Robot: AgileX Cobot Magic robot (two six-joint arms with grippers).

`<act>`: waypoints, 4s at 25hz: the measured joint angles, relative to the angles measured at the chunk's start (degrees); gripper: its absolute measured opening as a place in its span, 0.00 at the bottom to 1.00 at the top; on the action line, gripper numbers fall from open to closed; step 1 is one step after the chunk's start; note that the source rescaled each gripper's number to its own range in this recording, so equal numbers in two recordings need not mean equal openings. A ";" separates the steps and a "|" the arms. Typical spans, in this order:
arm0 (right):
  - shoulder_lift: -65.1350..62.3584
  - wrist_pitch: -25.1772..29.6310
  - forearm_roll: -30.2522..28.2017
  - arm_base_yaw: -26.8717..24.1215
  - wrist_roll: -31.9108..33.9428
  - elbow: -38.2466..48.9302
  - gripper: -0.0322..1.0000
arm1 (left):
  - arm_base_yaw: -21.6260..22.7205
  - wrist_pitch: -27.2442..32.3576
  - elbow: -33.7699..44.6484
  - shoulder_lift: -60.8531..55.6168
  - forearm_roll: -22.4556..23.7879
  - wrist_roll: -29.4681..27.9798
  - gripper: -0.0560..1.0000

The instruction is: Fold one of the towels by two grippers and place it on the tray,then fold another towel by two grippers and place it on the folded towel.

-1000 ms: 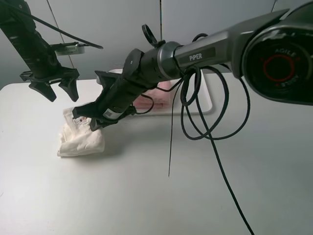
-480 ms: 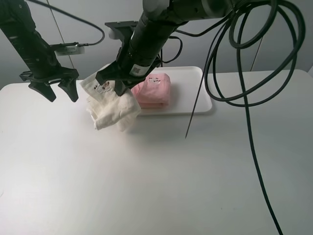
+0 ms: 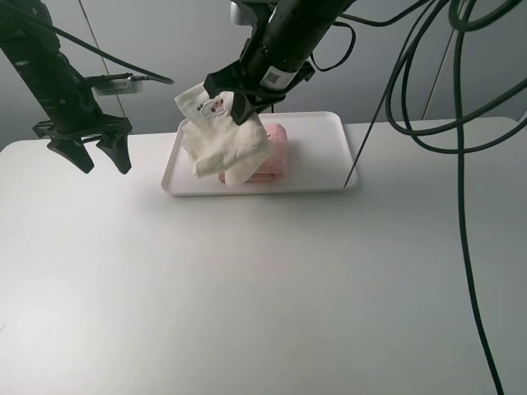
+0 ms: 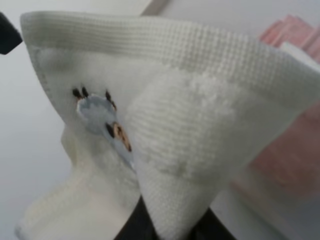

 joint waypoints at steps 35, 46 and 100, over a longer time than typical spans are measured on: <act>20.61 -2.08 30.15 -13.25 -5.92 -12.45 0.15 | 0.00 0.50 0.00 0.00 -1.20 1.61 0.91; 19.82 2.24 7.64 -13.34 -4.00 -12.45 0.92 | 0.00 1.11 0.00 0.00 -1.31 1.61 0.91; -110.01 19.34 -19.21 -13.37 10.31 59.44 1.00 | 0.00 2.07 56.45 -120.57 4.92 -8.24 0.96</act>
